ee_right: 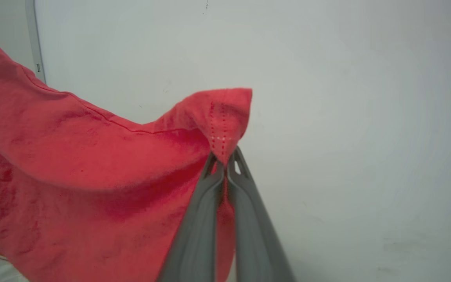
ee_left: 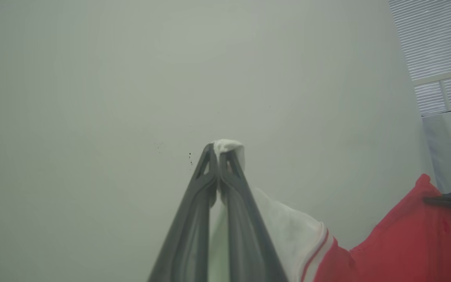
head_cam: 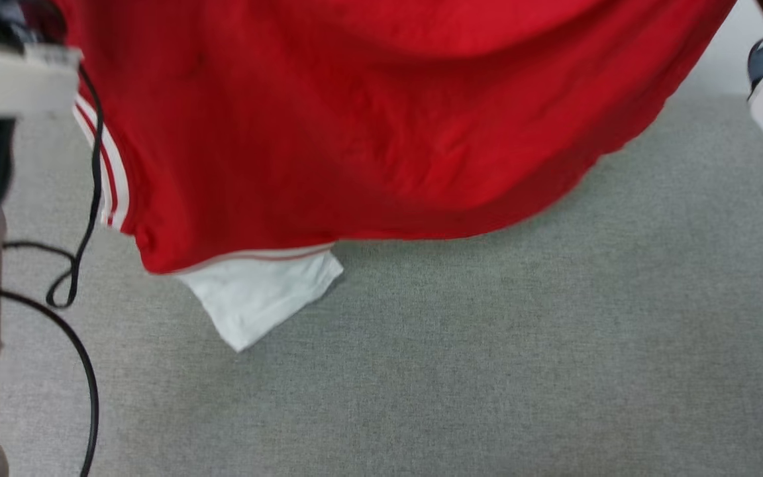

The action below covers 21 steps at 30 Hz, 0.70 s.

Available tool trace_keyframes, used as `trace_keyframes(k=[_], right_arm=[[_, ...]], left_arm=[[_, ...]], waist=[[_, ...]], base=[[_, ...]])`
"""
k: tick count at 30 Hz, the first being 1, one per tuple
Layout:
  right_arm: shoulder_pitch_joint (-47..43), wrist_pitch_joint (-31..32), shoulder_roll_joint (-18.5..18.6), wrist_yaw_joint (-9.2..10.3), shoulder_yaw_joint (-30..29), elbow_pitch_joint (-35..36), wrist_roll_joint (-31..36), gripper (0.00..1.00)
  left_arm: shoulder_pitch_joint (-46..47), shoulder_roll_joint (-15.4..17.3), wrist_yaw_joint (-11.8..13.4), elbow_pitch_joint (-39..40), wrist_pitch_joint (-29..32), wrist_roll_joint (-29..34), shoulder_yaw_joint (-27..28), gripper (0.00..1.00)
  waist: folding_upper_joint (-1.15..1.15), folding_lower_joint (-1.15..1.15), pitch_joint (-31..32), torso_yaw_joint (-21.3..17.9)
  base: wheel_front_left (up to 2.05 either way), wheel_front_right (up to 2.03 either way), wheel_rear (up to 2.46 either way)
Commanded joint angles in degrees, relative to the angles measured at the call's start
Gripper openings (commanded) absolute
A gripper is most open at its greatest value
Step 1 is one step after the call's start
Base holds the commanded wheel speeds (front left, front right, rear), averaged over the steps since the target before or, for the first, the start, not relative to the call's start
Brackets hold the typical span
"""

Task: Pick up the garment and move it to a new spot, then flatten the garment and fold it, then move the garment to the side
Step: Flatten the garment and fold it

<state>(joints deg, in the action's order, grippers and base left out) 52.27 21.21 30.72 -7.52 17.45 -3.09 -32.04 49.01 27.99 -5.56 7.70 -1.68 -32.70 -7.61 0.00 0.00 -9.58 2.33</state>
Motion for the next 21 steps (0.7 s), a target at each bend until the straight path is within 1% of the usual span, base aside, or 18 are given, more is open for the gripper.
trace_keyframes(k=[1, 2, 3, 7, 11, 14, 17, 21], right_arm=[[1.89, 0.50, -0.66, 0.06, -0.50, 0.43, 0.81, 0.00], [2.78, 0.92, -0.91, 0.07, -0.87, 0.43, 1.24, 0.00], [6.63, 1.84, -1.62, 0.06, -1.49, -0.39, 2.54, 0.00], [13.96, 2.71, -2.38, 0.07, -2.02, -3.57, 4.64, 0.00], [22.60, 2.10, -3.73, 0.06, -1.33, -7.72, 6.47, 0.00], [29.34, 0.87, -5.25, 0.07, -0.85, -11.75, 7.99, 0.00], [36.26, -1.01, -7.39, 0.06, -0.93, -16.24, 9.26, 0.00], [44.05, -3.61, -9.30, 0.07, -0.12, -23.13, 11.10, 0.00]], left_arm=[[2.70, -0.11, -0.39, -1.53, 0.22, -0.70, -0.40, 0.00], [4.51, -0.30, -0.49, -2.59, 0.27, -1.22, -0.54, 0.00], [10.37, -0.17, -0.94, -6.34, 0.50, -2.26, -0.96, 0.00], [19.29, 0.00, -1.39, -12.48, 0.84, -3.72, -1.59, 0.00], [29.53, 0.27, -1.74, -18.44, 0.12, -4.29, -2.90, 0.00], [36.82, 0.05, -1.83, -23.07, -0.47, -5.25, -4.19, 0.00], [43.65, 0.73, -1.85, -27.14, -1.48, -5.83, -4.96, 0.00], [50.33, 1.04, -1.87, -31.75, -2.92, -7.21, -8.01, 0.00]], waist=[[0.00, 0.00, -1.91, 0.14], [0.00, 0.00, -2.78, 0.20], [0.00, 0.00, -5.92, 0.25], [0.00, 0.00, -10.90, 0.20], [0.00, 0.00, -15.69, -0.14], [0.00, 0.00, -18.43, -0.57], [0.00, 0.00, -21.03, -1.17], [0.00, 0.00, -23.67, -1.32]], base=[[0.00, 0.00, 0.00], [0.00, 0.00, 0.00], [0.00, 0.00, 0.00], [0.00, 0.00, 0.00], [0.00, 0.00, 0.00], [0.00, 0.00, 0.00], [0.00, 0.00, 0.00], [0.00, 0.00, 0.00]])
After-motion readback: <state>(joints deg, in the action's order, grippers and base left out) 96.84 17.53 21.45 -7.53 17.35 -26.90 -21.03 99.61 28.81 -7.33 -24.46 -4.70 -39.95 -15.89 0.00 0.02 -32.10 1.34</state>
